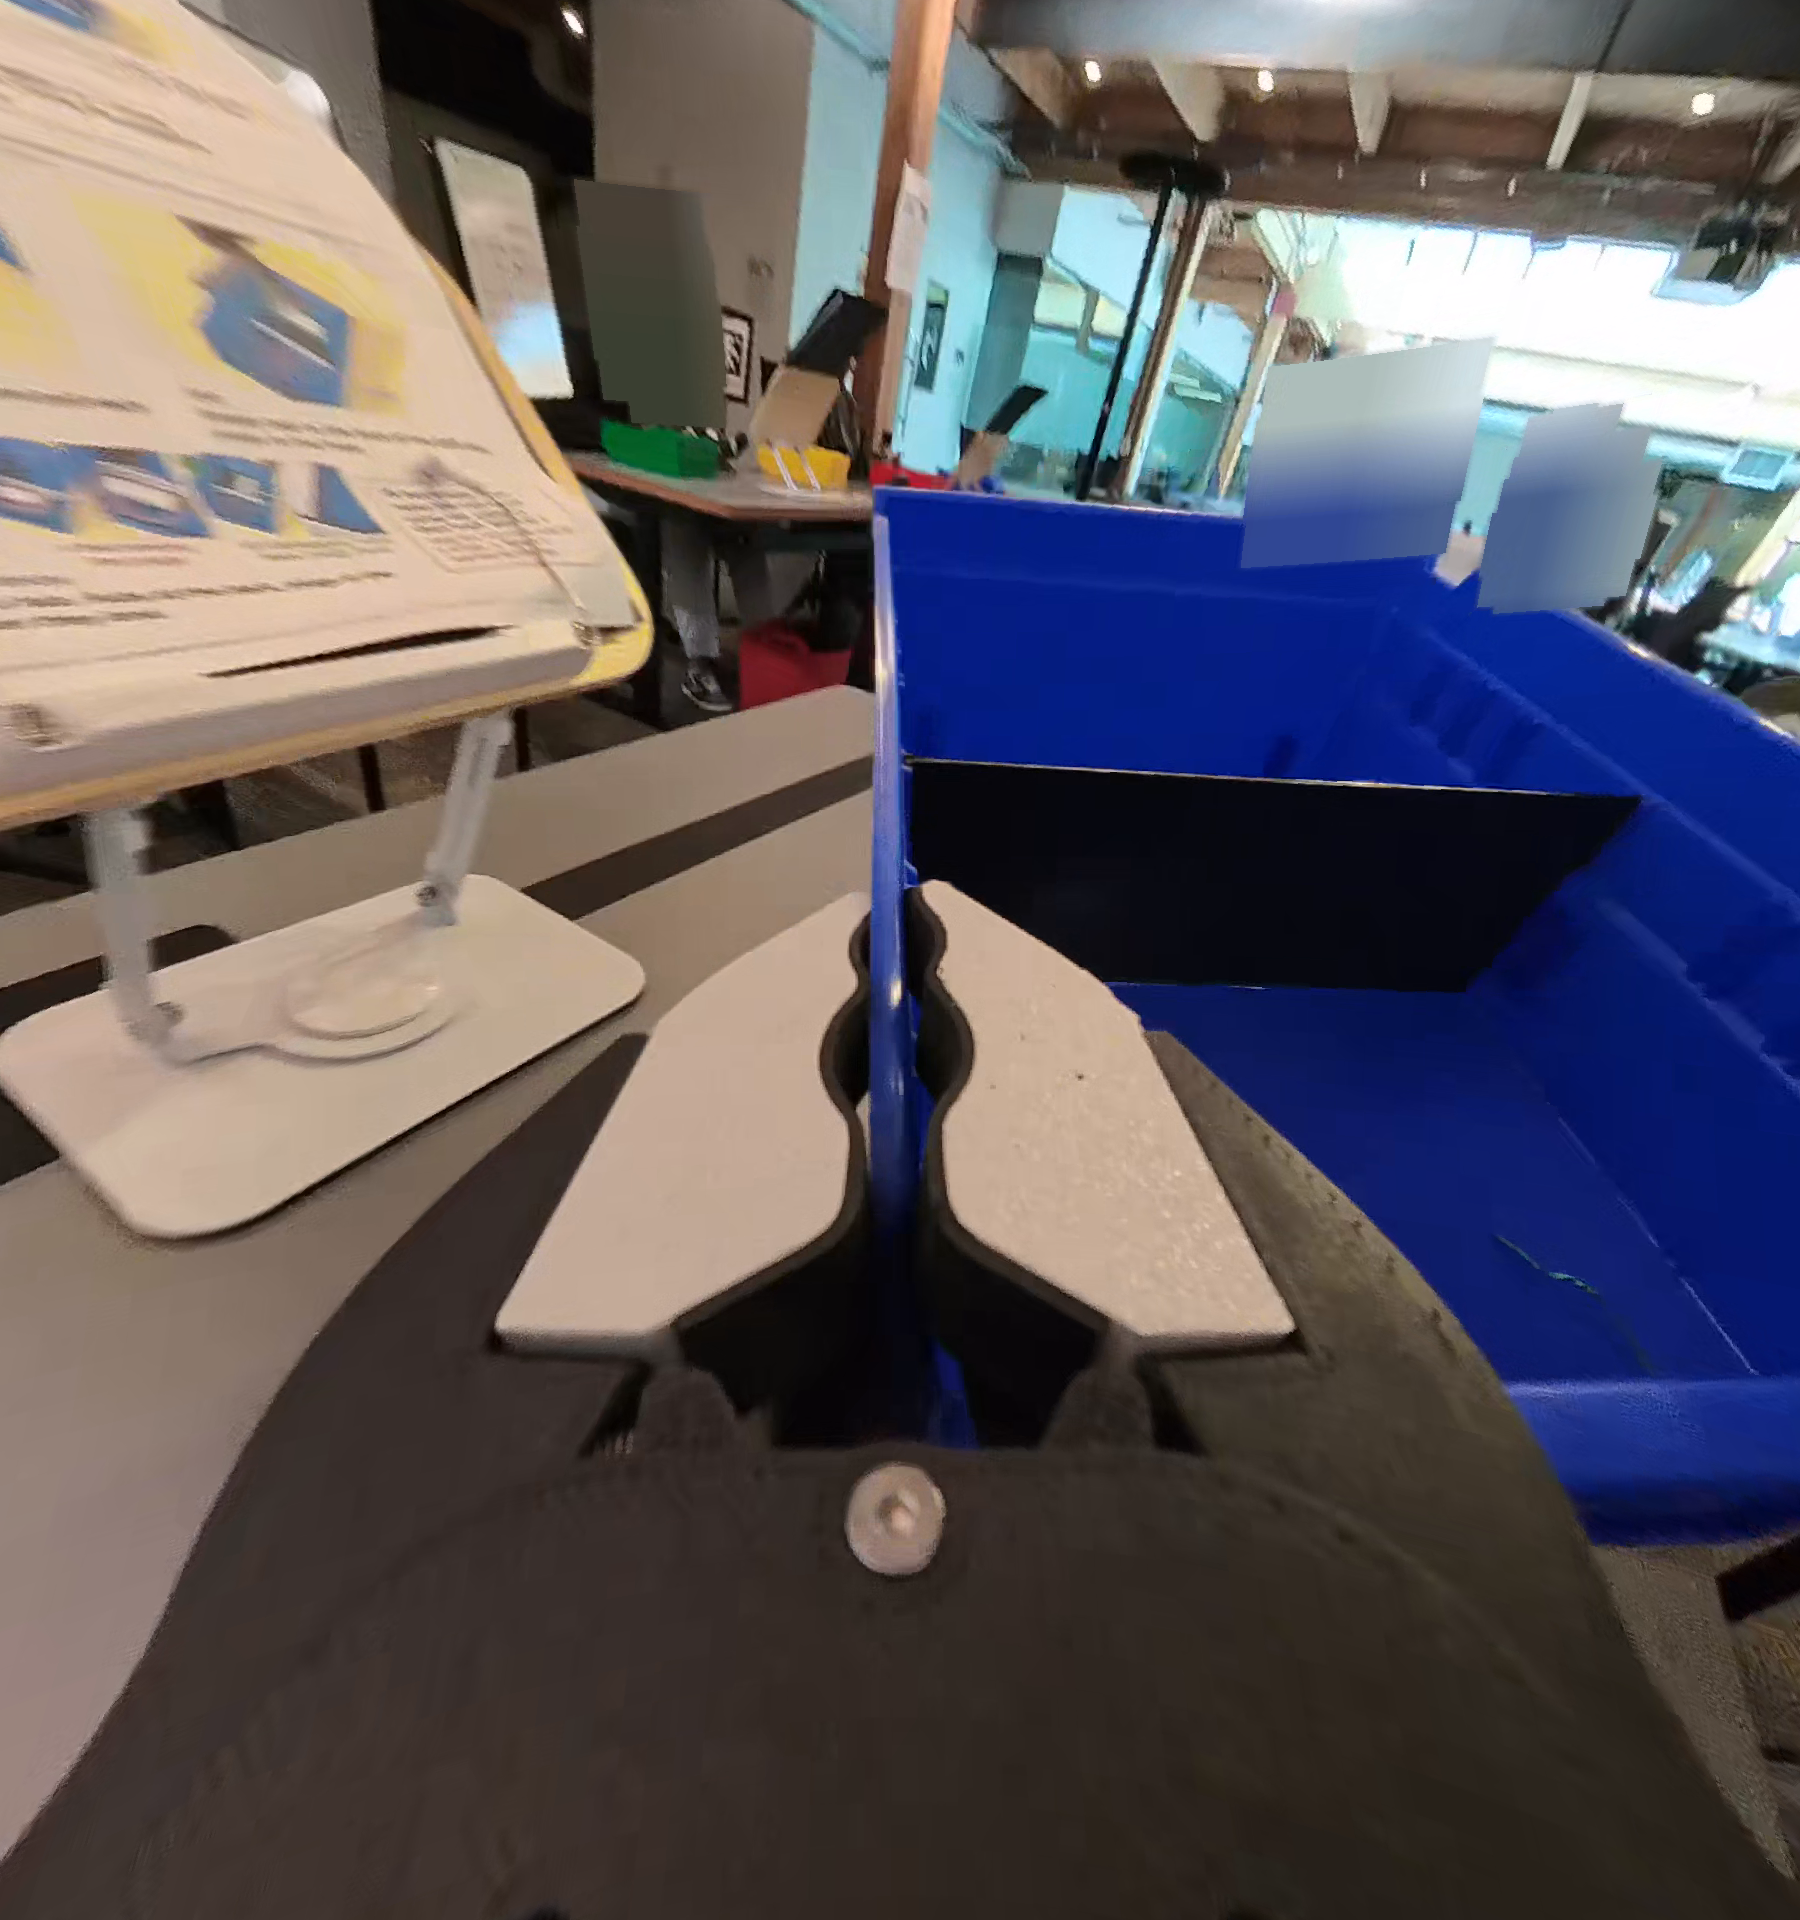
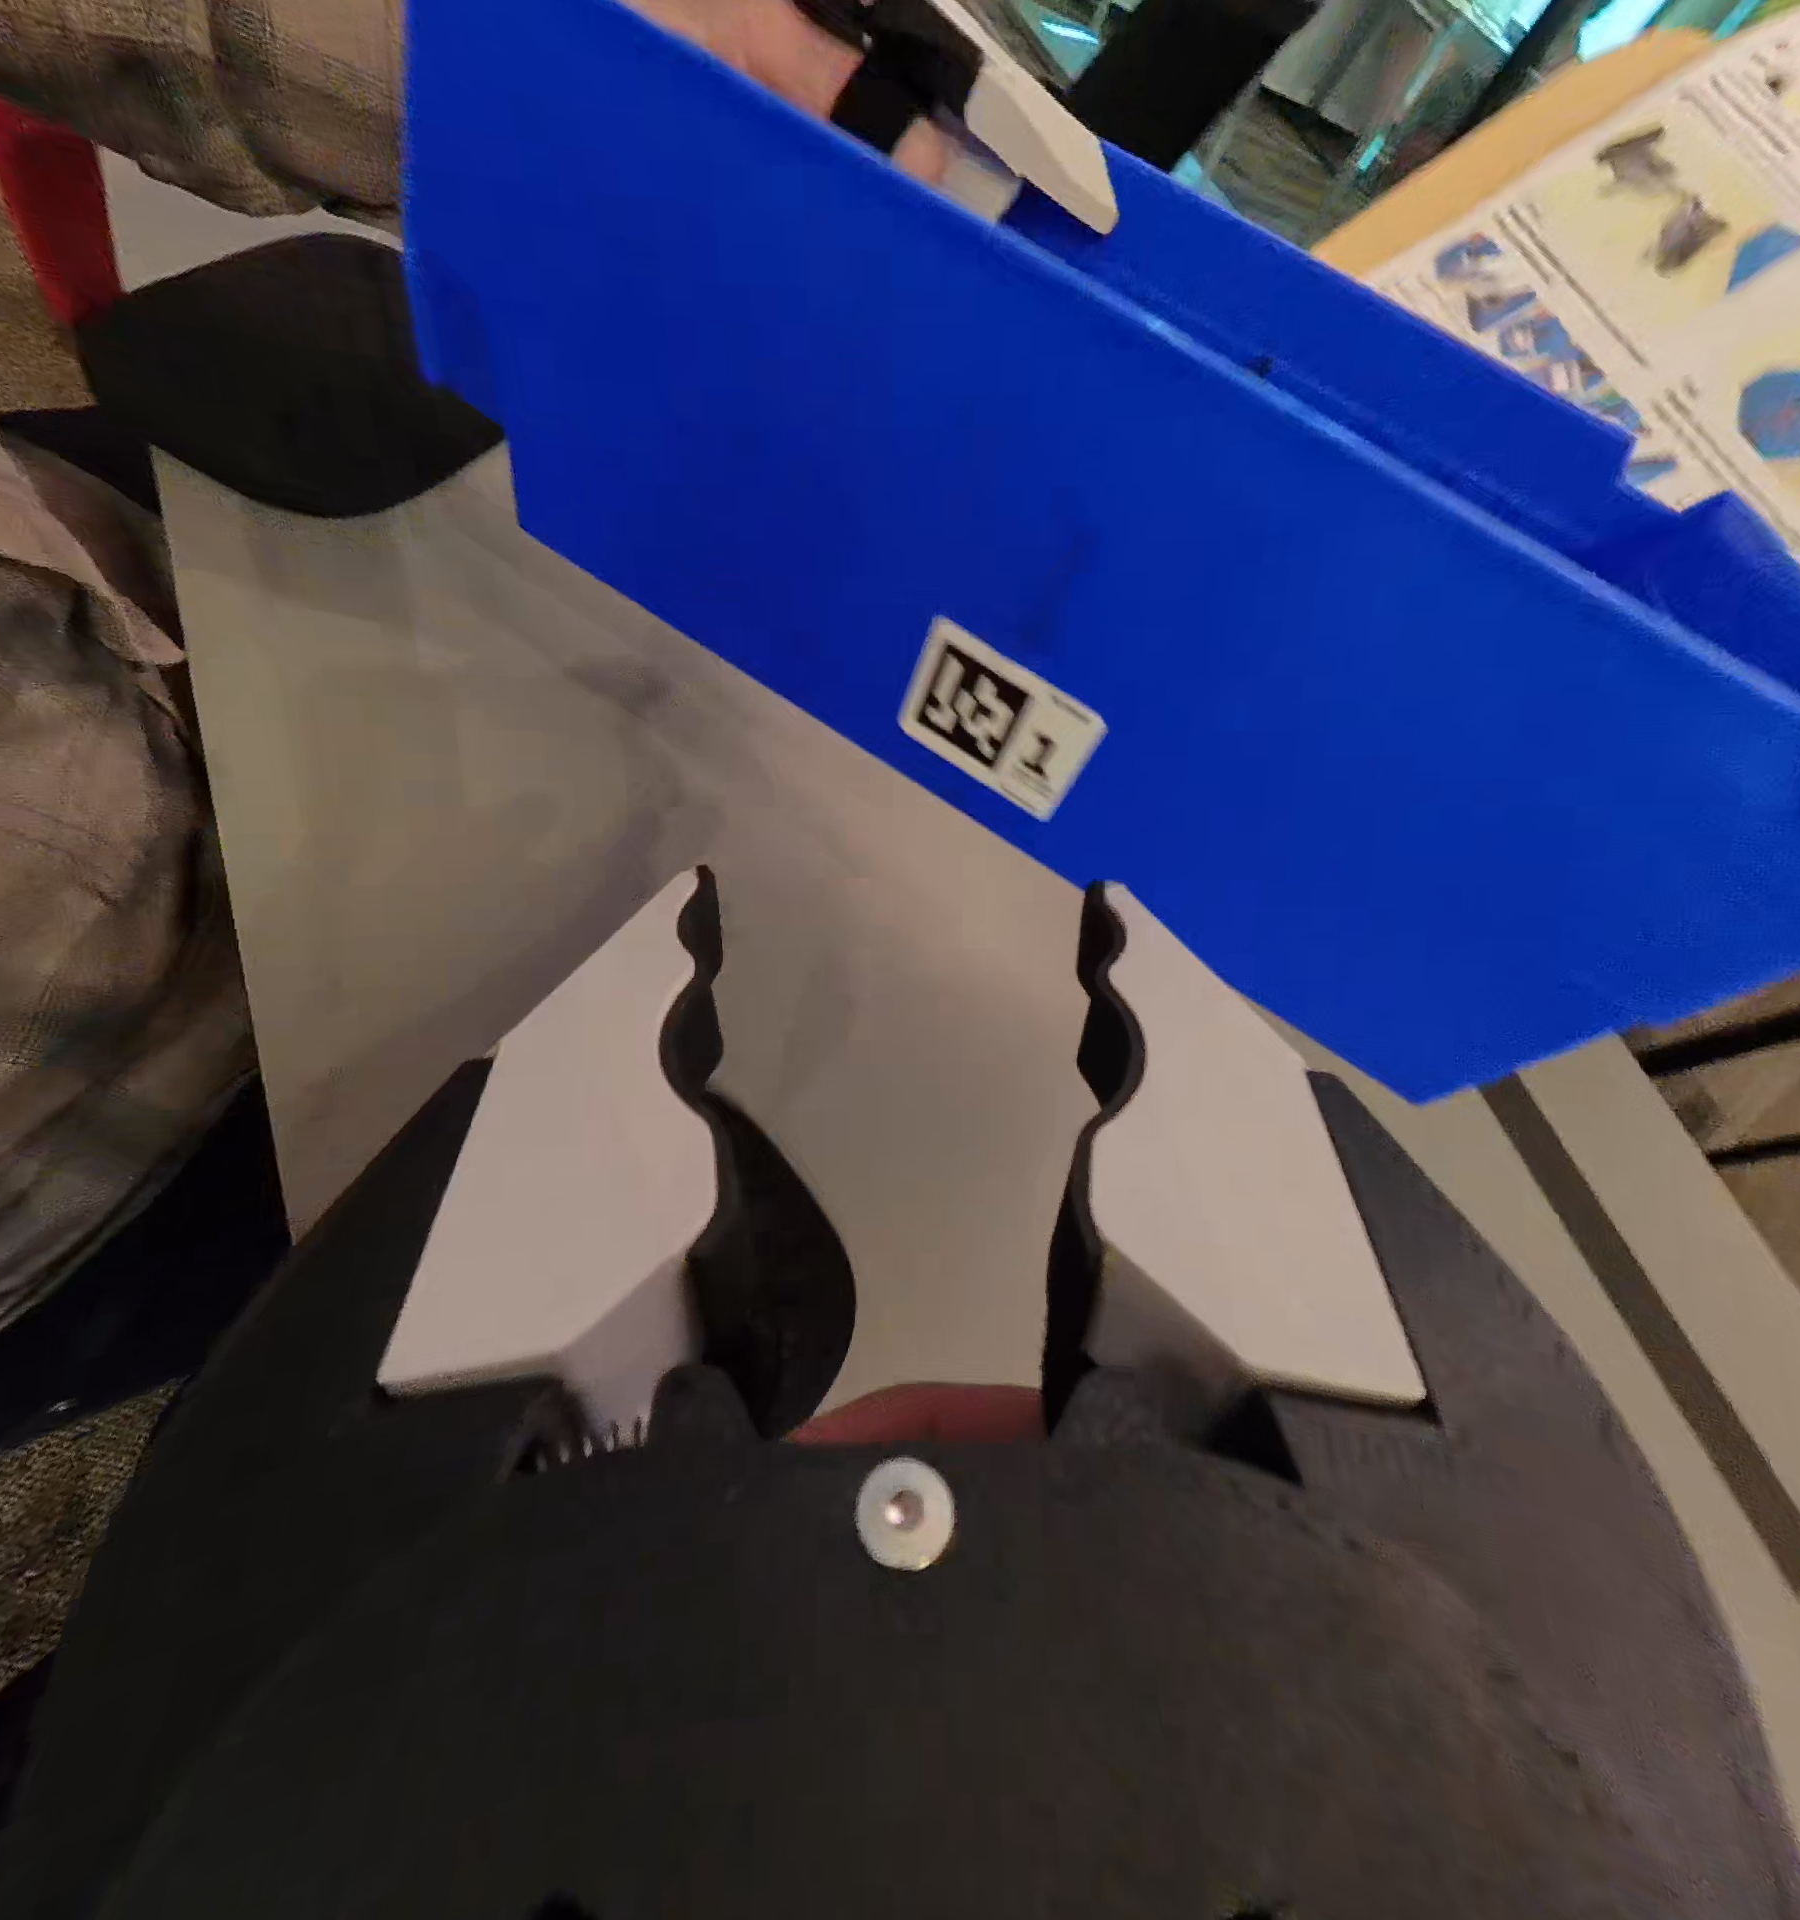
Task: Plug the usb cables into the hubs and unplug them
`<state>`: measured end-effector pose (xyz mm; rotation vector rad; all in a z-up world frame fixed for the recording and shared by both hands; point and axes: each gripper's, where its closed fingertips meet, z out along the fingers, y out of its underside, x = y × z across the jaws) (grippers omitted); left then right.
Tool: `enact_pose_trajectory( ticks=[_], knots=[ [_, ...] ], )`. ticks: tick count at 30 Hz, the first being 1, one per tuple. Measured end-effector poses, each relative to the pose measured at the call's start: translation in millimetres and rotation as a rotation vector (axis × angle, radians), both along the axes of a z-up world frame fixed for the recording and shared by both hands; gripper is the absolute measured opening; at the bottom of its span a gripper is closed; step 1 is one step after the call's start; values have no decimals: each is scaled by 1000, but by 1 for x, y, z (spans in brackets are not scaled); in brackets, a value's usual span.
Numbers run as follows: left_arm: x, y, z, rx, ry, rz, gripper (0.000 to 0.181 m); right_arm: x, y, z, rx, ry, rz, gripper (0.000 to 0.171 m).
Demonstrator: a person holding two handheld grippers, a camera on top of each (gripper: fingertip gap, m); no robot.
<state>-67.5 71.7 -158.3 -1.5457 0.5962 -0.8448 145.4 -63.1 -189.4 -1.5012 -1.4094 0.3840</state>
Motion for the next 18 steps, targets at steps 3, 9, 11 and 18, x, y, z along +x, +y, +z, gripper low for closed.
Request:
enact_pose_trajectory(
  ticks=[3,9,11,18],
  knots=[
    [51,26,-13,-27,46,-31,1,19,4,-5,-4,59,-102,76],
    [136,54,-38,-66,76,-59,1,45,16,-24,-75,142,-290,89],
    [157,61,-47,-82,79,-56,1,53,24,-32,-85,144,-358,96],
    [196,87,-68,-145,59,-13,1,86,51,-47,-150,221,-551,105]
  ],
)
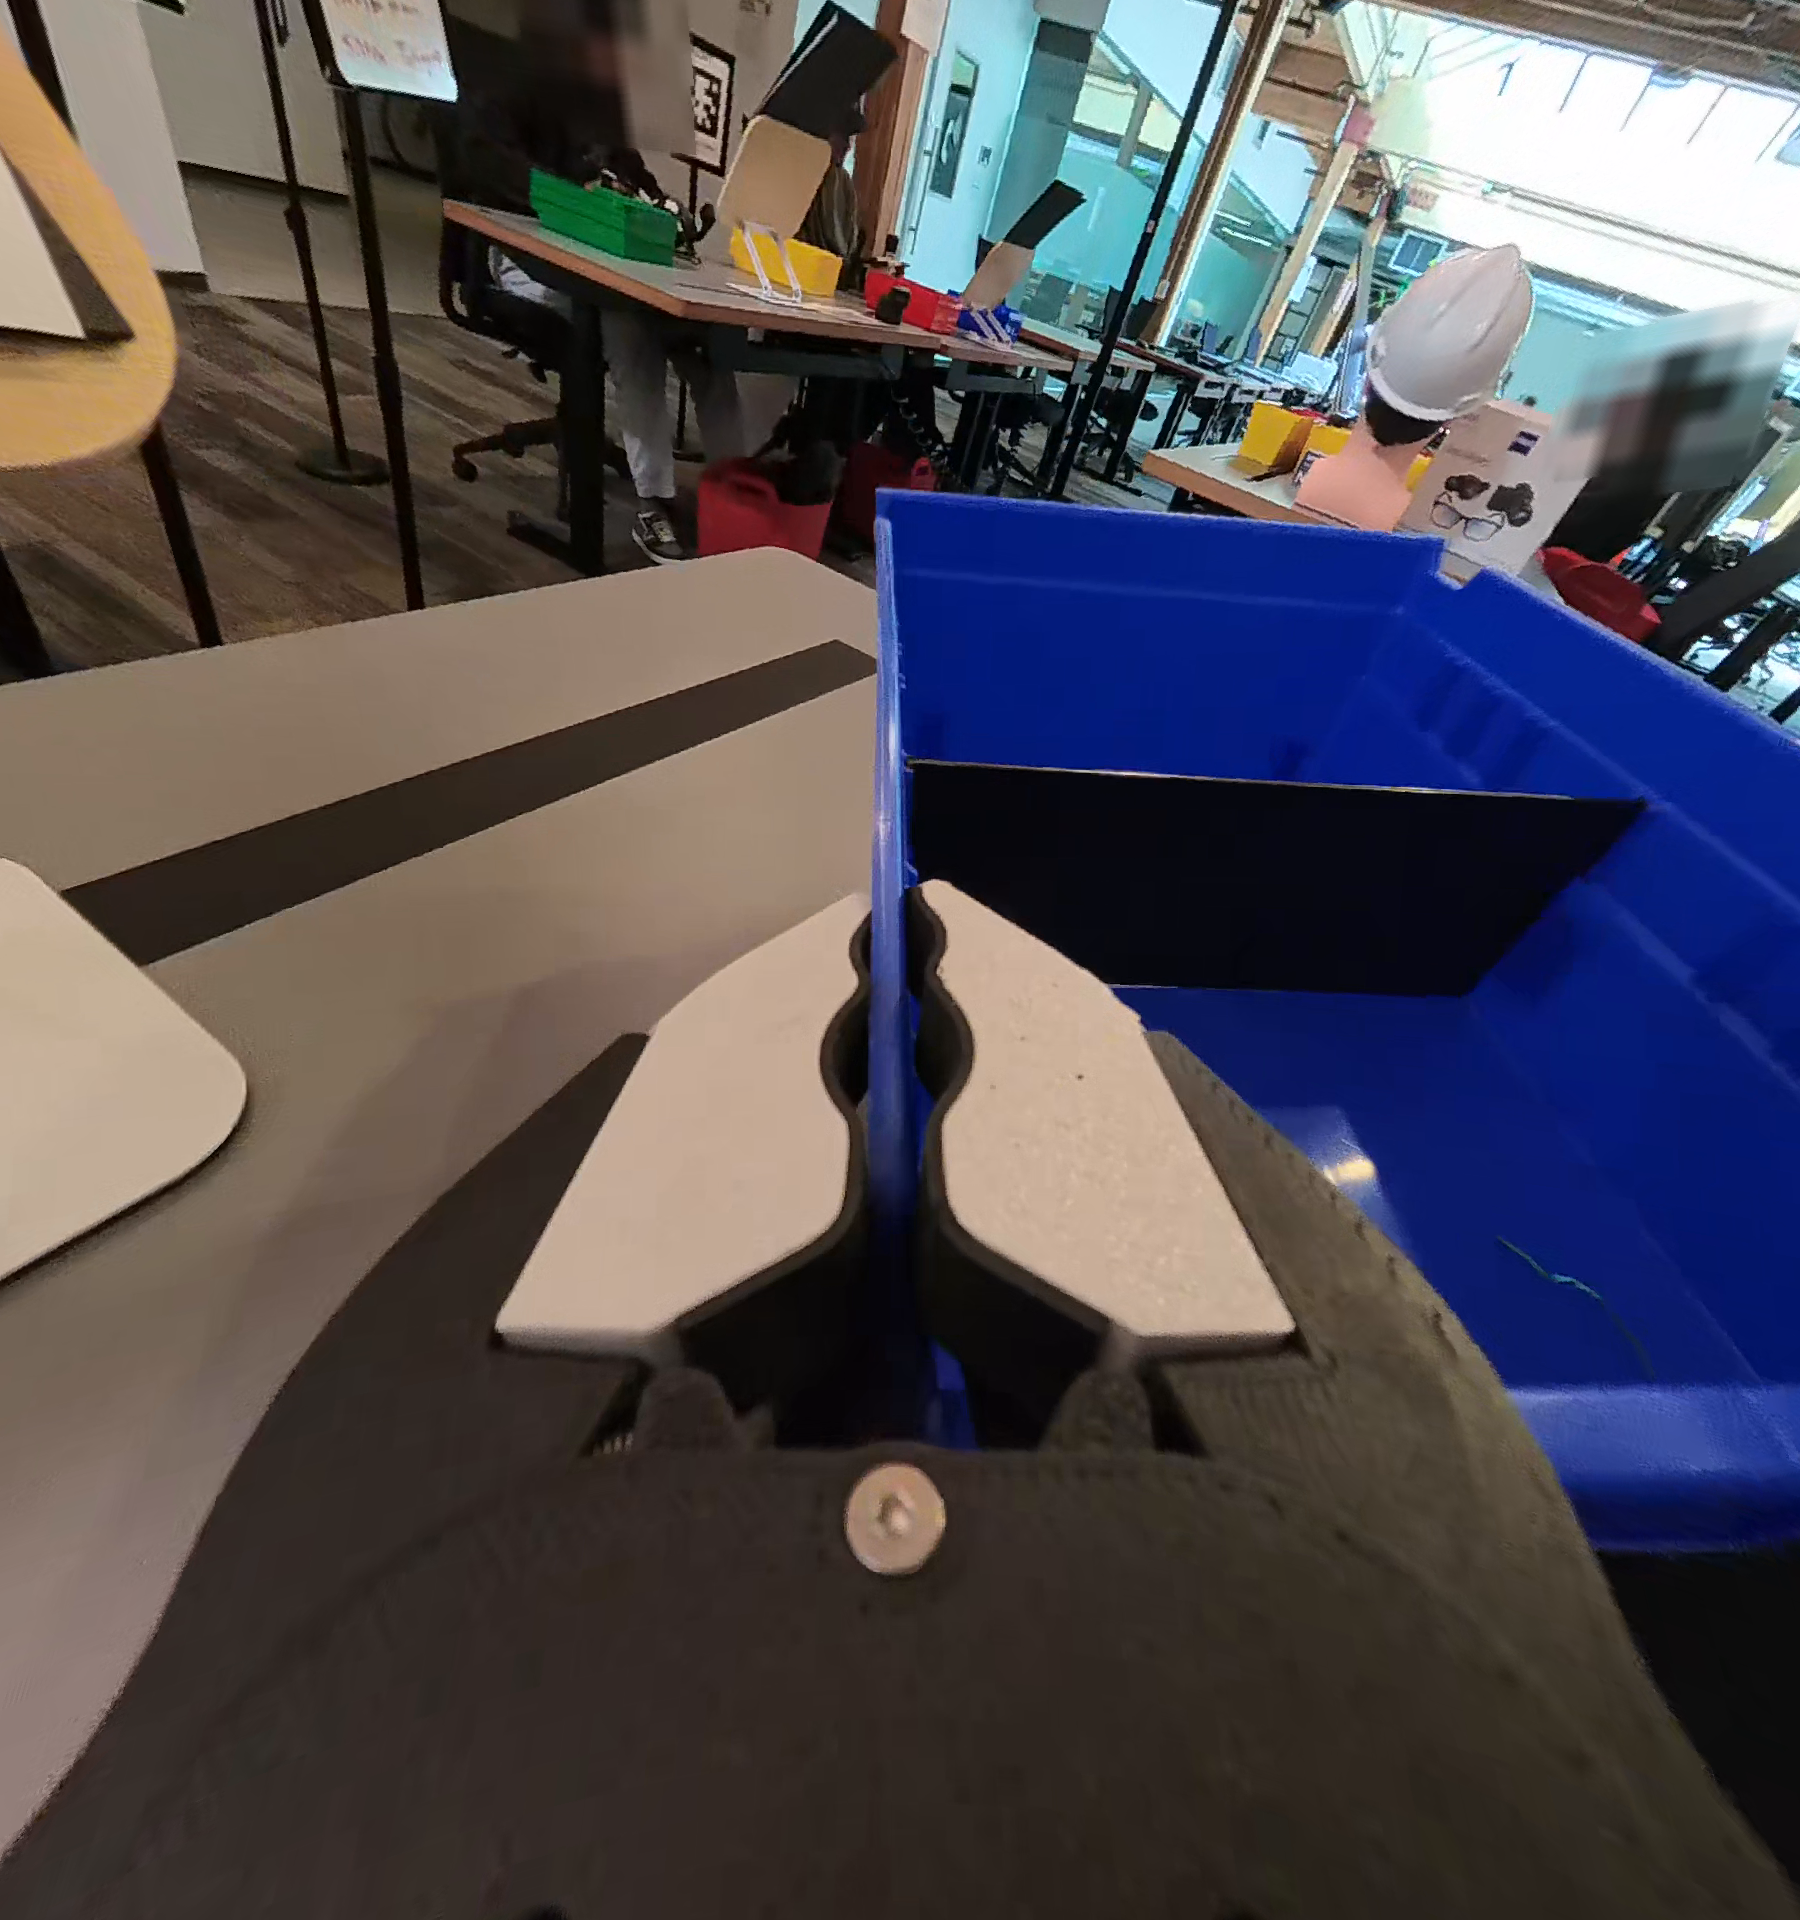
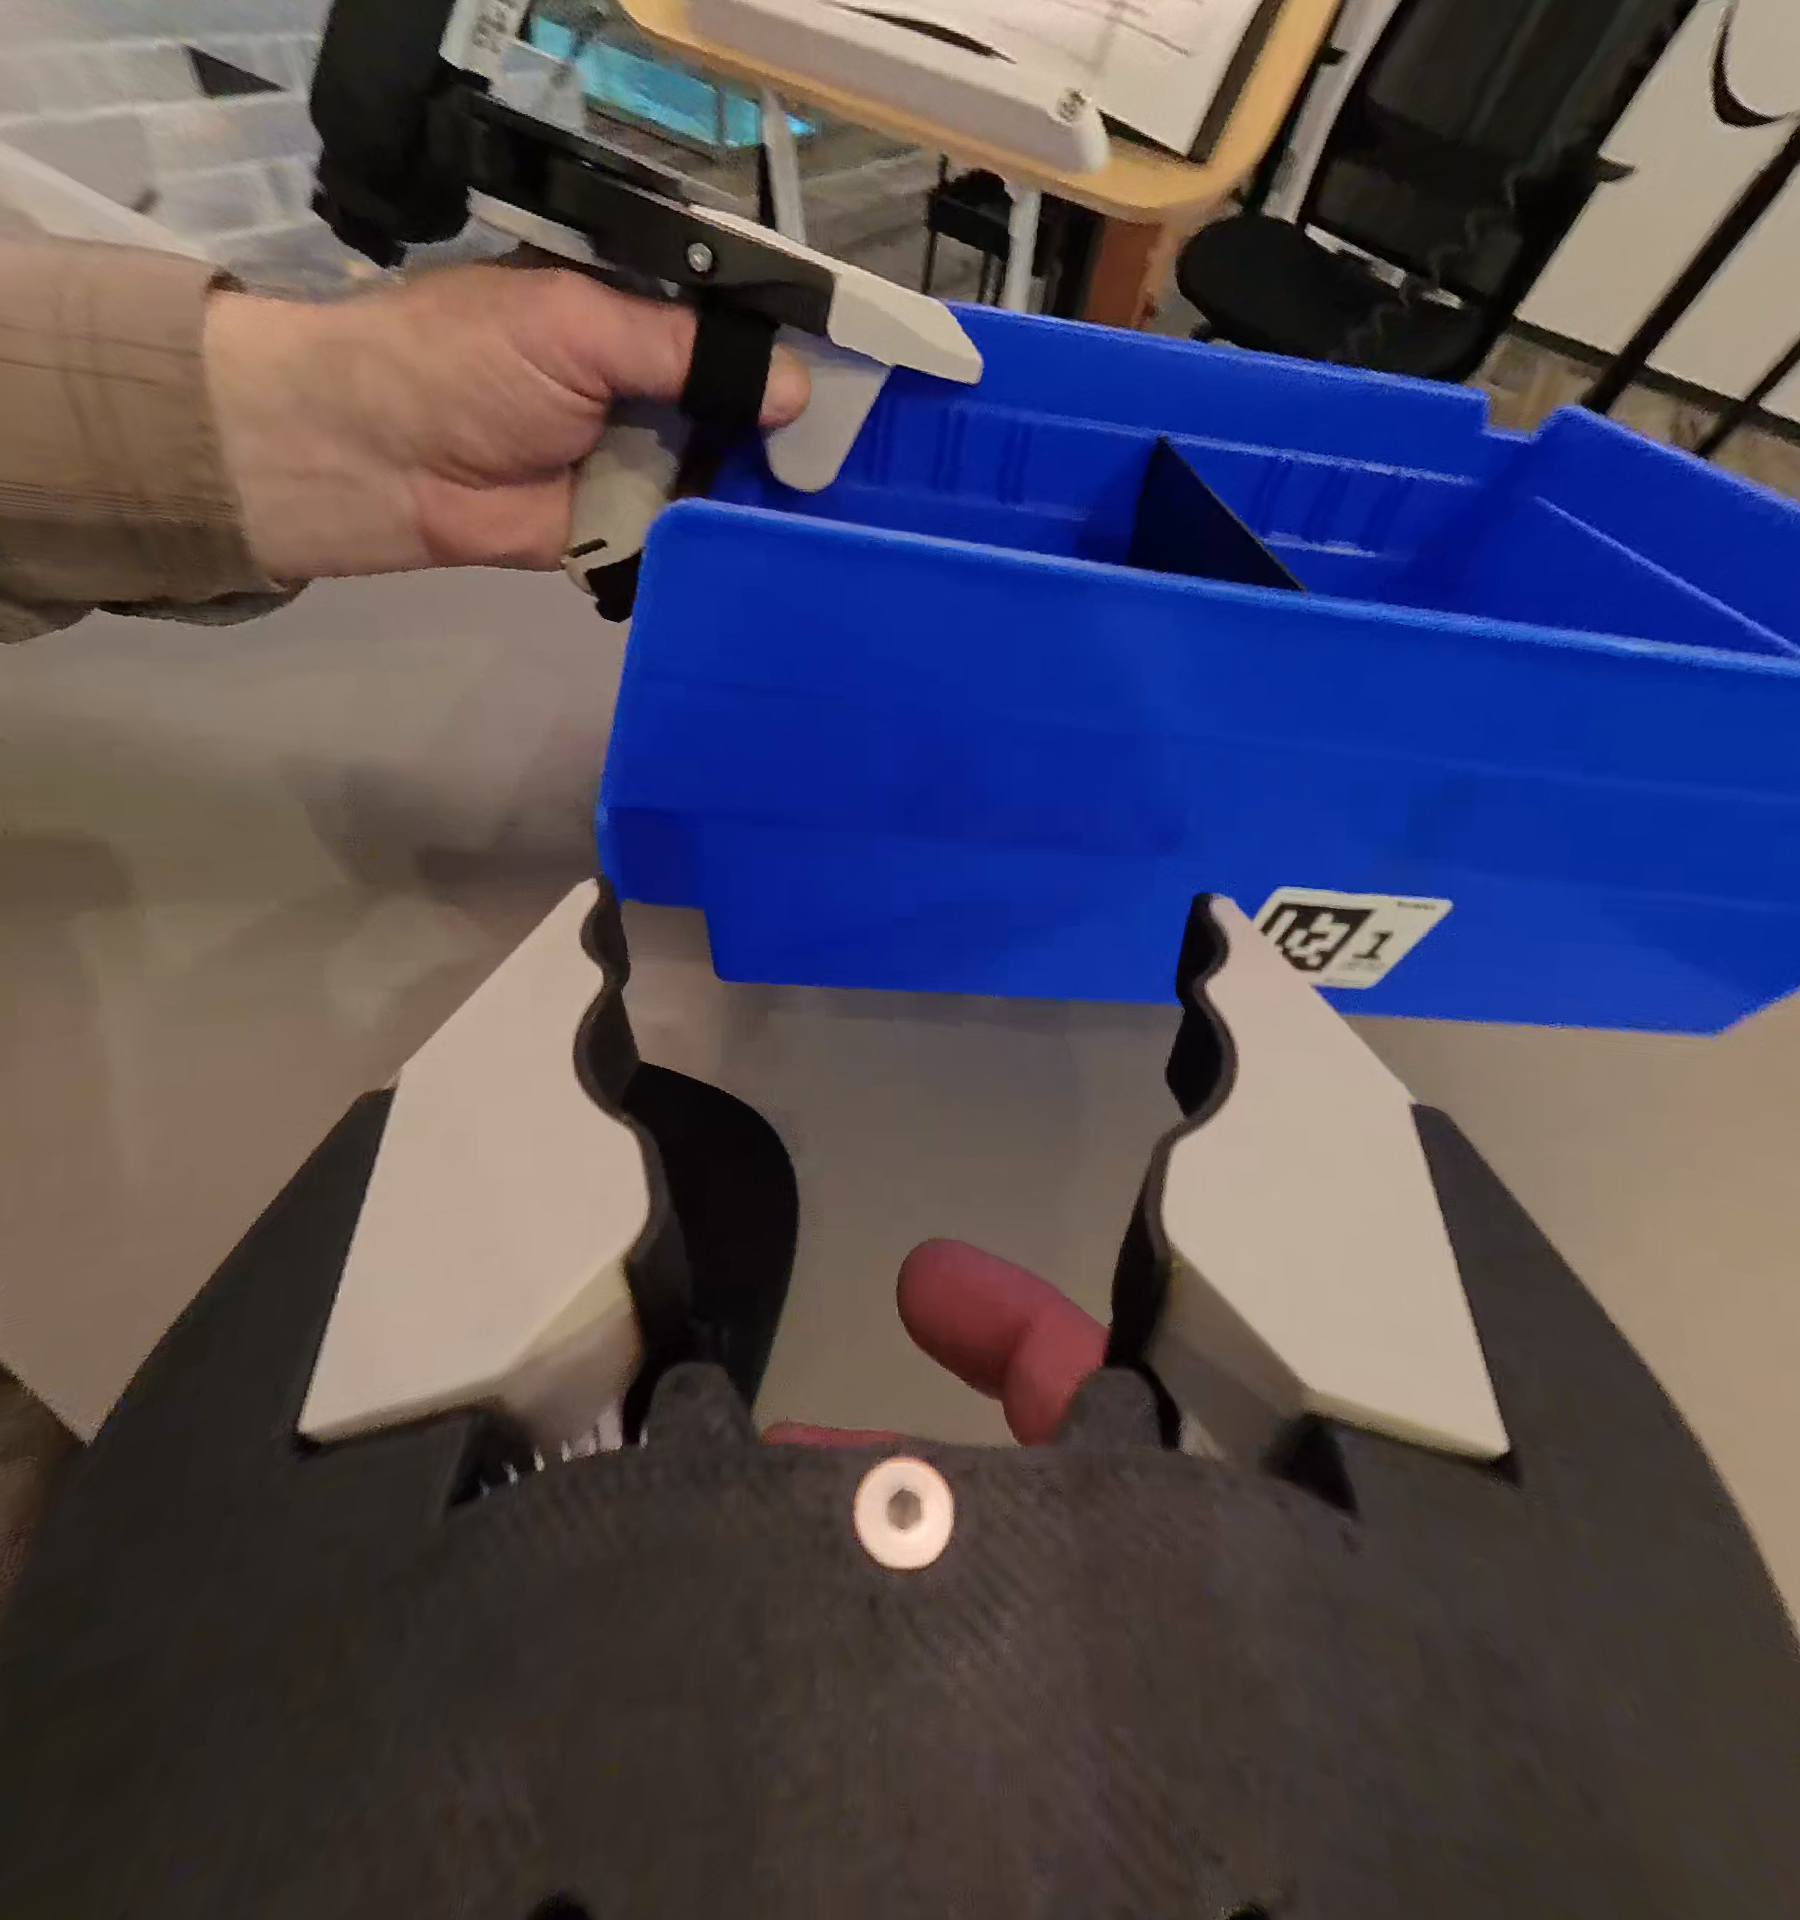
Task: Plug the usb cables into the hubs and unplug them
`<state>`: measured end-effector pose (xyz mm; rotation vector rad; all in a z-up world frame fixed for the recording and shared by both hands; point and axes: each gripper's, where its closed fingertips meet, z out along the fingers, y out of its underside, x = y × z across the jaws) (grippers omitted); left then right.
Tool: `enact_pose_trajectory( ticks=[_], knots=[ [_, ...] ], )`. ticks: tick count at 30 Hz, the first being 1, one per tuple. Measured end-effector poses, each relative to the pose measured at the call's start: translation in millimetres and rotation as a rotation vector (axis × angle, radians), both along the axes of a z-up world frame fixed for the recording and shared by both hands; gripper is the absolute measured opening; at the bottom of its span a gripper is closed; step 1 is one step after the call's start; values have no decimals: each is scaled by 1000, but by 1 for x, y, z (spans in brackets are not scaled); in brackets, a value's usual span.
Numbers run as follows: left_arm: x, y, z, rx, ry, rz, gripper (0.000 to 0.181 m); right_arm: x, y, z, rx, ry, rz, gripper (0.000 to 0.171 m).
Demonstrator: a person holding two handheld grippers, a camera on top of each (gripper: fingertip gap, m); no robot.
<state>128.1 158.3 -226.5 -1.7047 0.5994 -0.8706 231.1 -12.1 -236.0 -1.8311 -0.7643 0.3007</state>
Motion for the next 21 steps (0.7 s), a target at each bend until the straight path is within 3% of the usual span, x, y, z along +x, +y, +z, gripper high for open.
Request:
enact_pose_trajectory(
  ticks=[7,16,21],
  knots=[
    [25,21,-21,-37,26,56,1,18,10,-2,-71,125,-85,101],
    [63,21,-43,-7,107,79,1,53,38,-50,-113,24,-336,85],
    [76,13,-46,-5,93,78,11,69,42,-69,-175,0,-362,87]
  ],
)
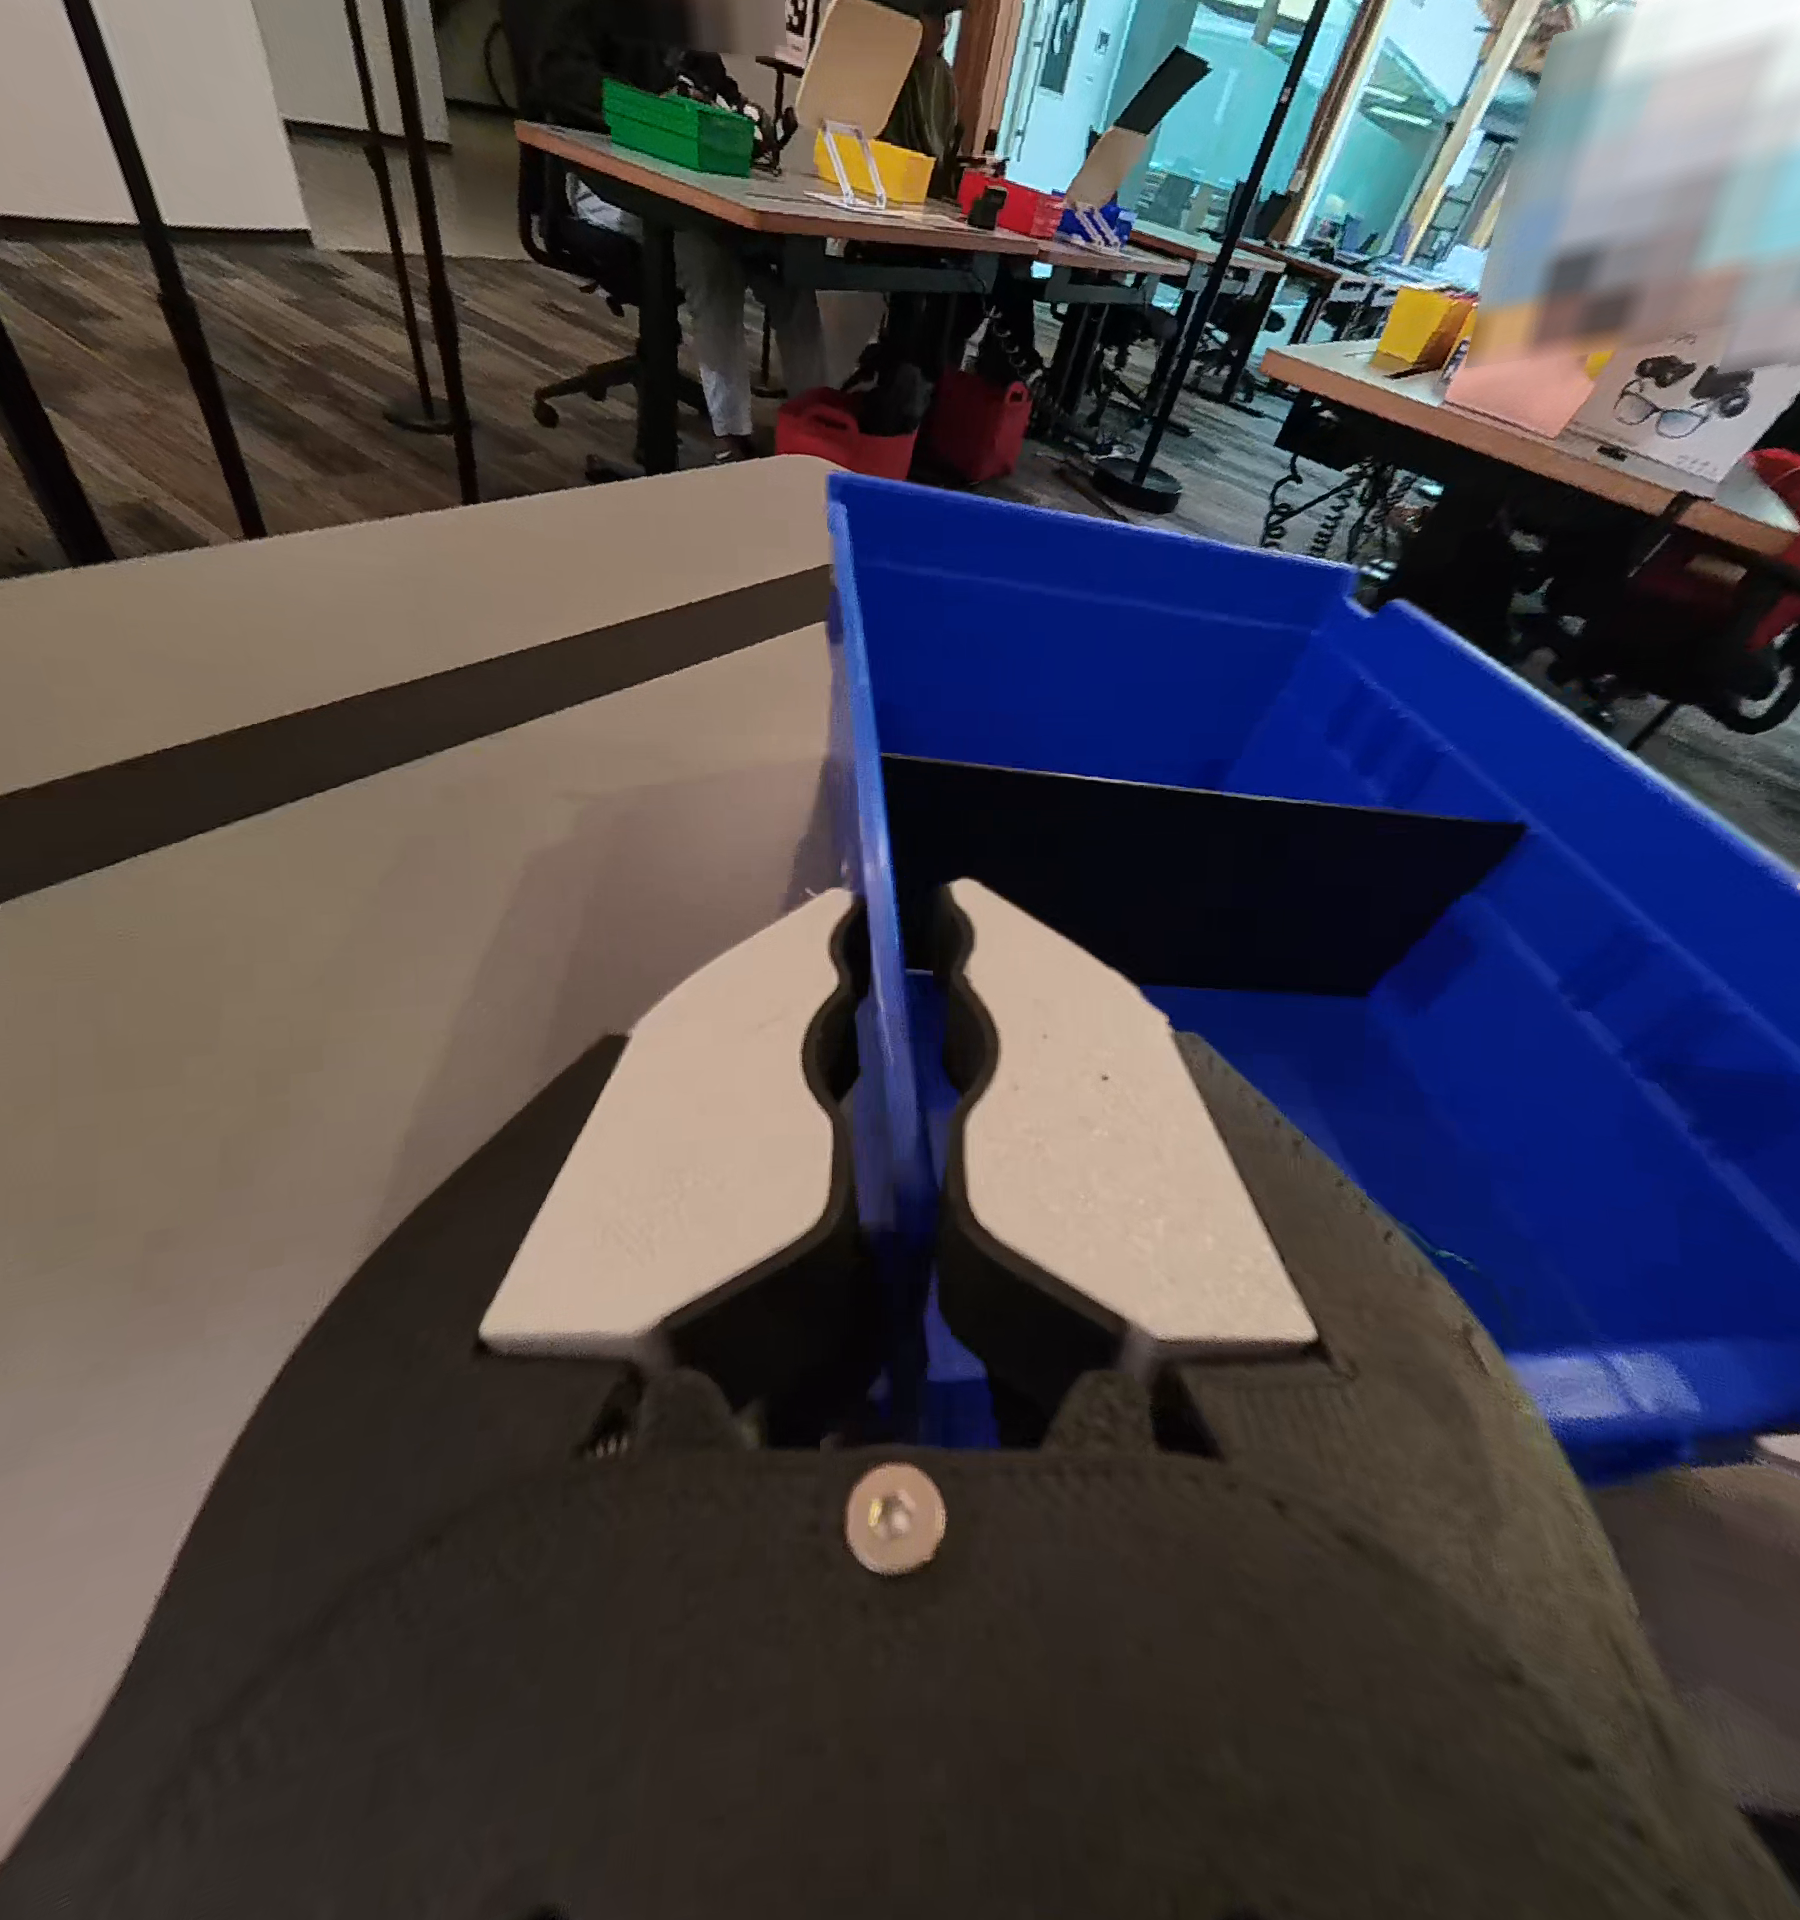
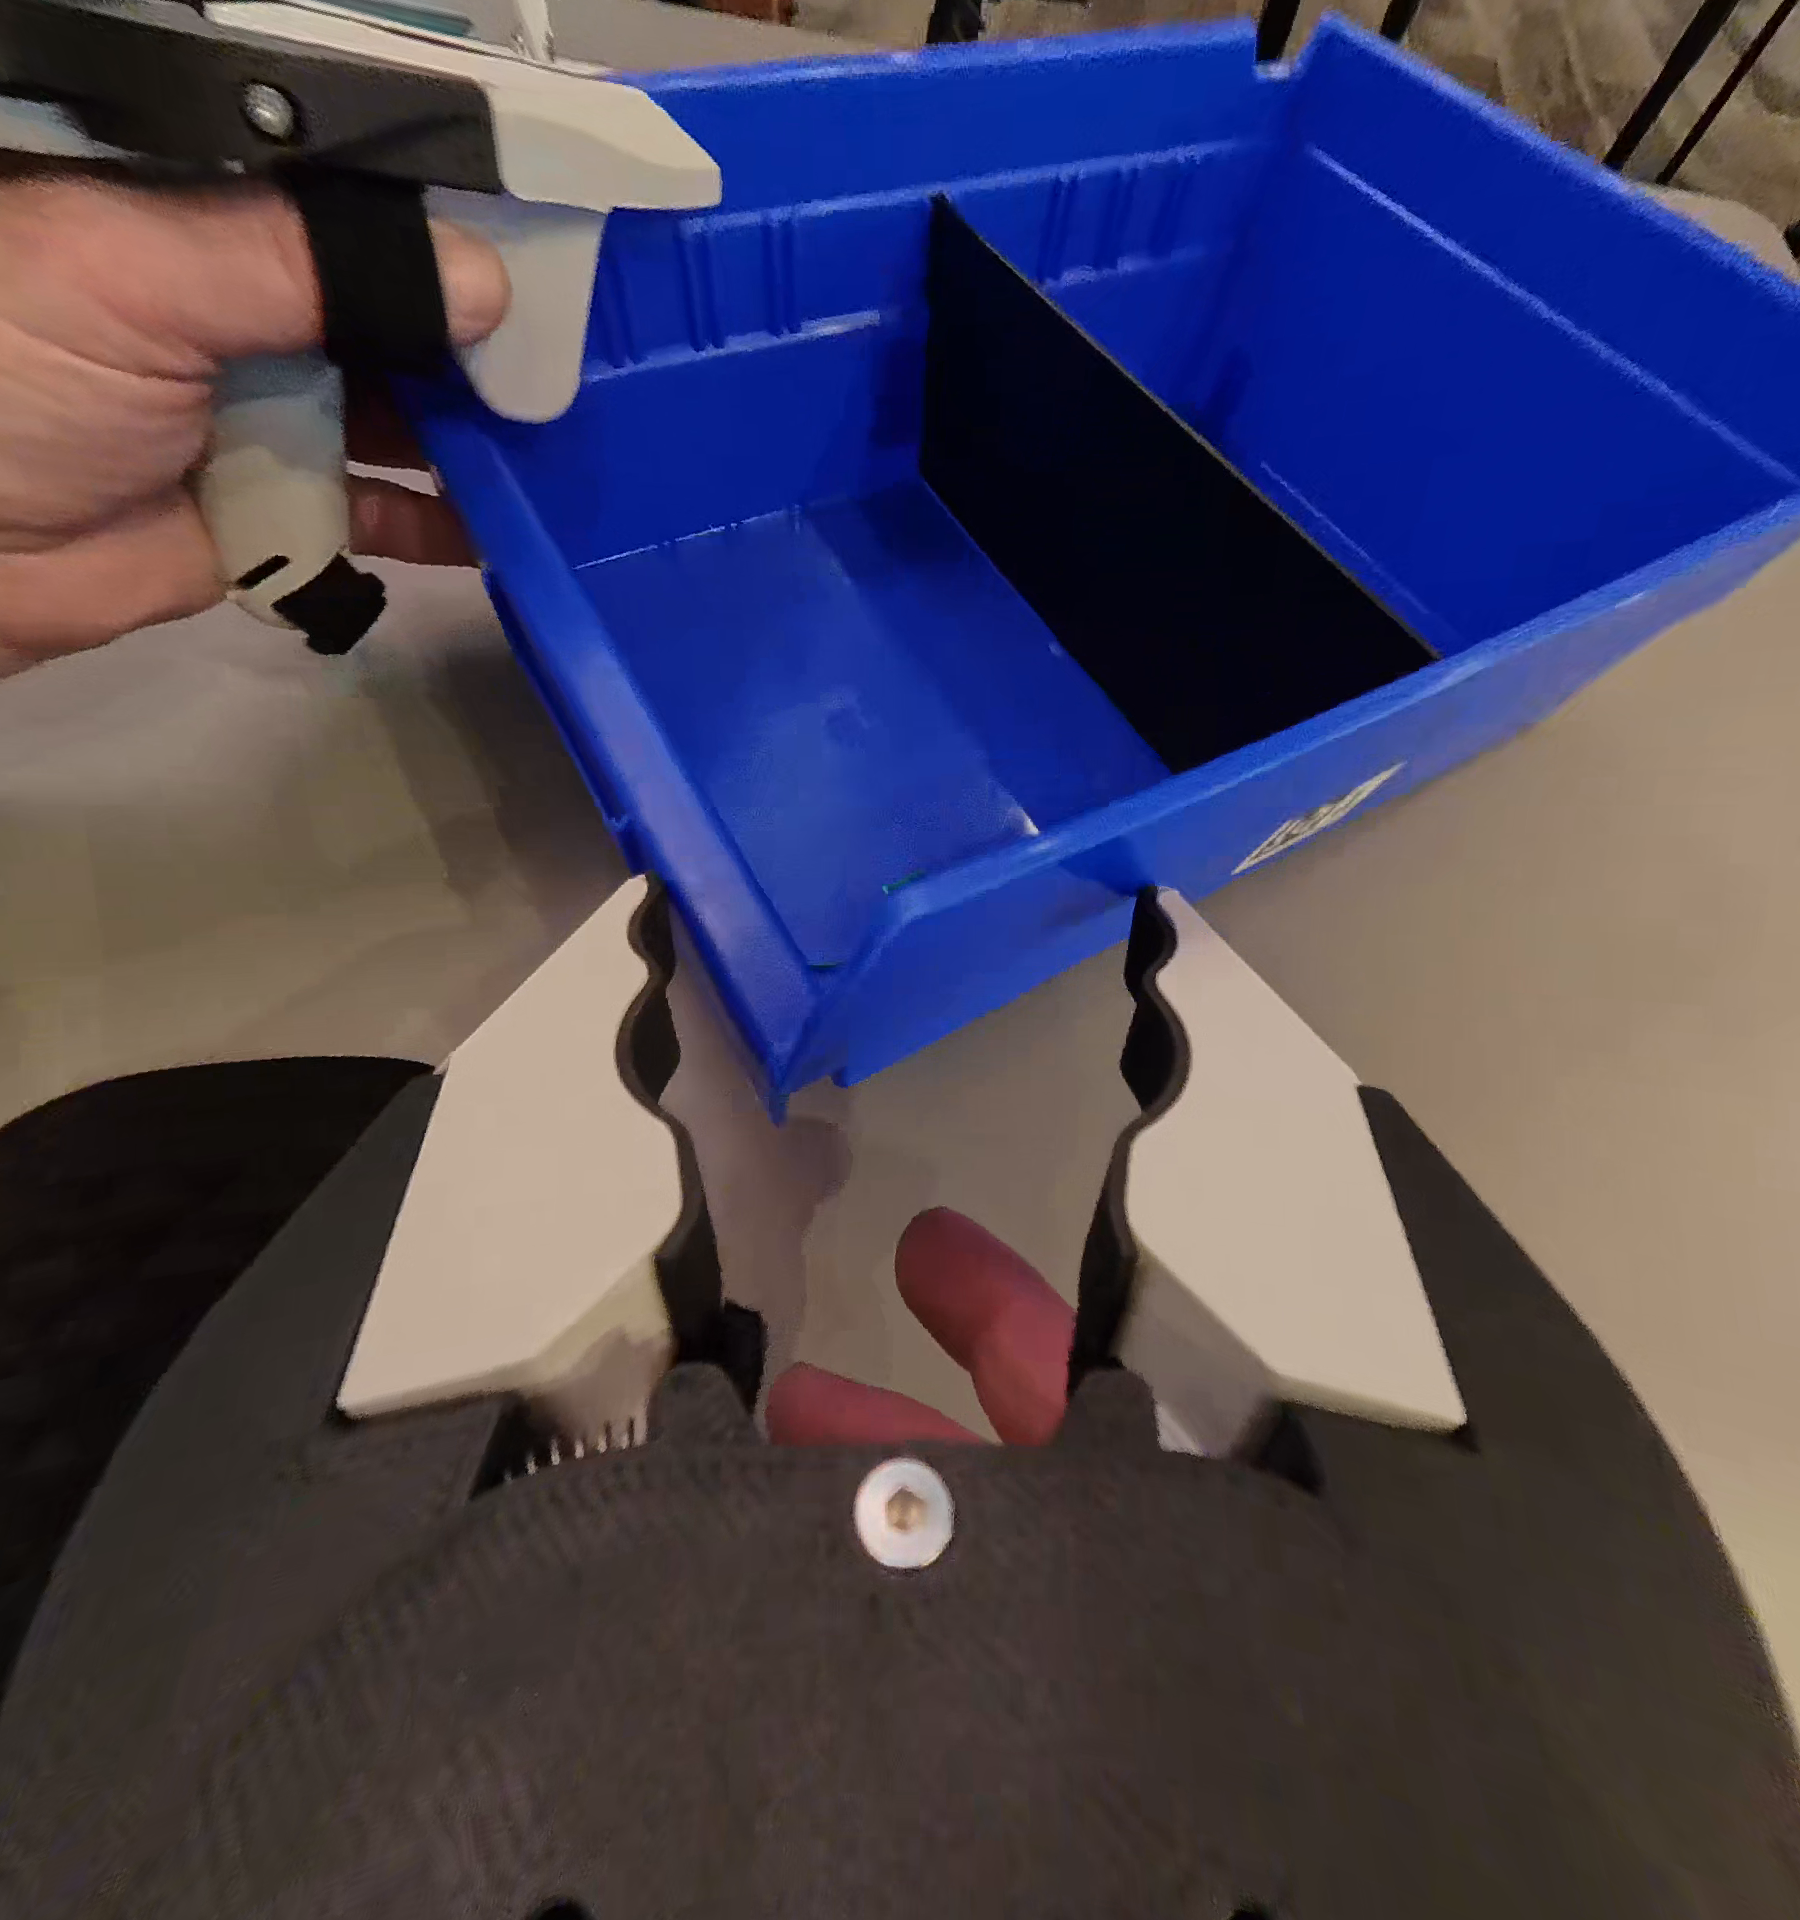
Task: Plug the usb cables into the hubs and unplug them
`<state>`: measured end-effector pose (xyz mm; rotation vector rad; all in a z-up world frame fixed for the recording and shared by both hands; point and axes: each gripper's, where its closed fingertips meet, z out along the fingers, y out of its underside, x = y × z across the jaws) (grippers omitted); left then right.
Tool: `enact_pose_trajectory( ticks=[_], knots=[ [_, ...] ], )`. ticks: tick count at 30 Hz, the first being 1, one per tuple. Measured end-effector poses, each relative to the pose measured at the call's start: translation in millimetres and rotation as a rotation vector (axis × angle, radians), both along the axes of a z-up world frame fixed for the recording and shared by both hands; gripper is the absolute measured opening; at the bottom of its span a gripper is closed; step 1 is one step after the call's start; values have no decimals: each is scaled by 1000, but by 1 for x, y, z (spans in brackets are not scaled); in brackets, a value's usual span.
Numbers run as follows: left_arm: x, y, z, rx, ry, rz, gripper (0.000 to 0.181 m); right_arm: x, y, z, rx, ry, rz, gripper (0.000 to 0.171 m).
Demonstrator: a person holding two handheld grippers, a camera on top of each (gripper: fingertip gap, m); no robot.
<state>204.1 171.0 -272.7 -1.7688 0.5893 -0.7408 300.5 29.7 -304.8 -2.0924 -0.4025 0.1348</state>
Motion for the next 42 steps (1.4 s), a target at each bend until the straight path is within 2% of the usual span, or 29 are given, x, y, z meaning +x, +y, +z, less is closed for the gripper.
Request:
enact_pose_trajectory(
  ticks=[2,4,7,12,21,28,35,42],
  knots=[
    [4,-5,-3,-3,4,-9,16,7,4,-4,-9,18,-17,87],
    [7,-10,-6,-23,-4,-12,16,22,11,-6,-13,39,-75,71],
    [9,-19,-7,-34,-35,-29,20,40,23,-8,8,43,-114,62],
    [18,-37,-6,-40,-46,-53,32,62,45,-10,10,-26,-170,62],
    [33,-44,-3,-90,-65,-94,47,100,90,-4,27,-120,-215,56],
    [47,-33,-1,-105,-98,-99,56,117,123,-3,35,-124,-236,55],
    [58,-13,0,-116,-140,-70,55,131,150,-2,60,-115,-231,54],
    [68,6,-3,-92,-101,-62,53,140,168,0,92,-133,-177,51]
  ],
)
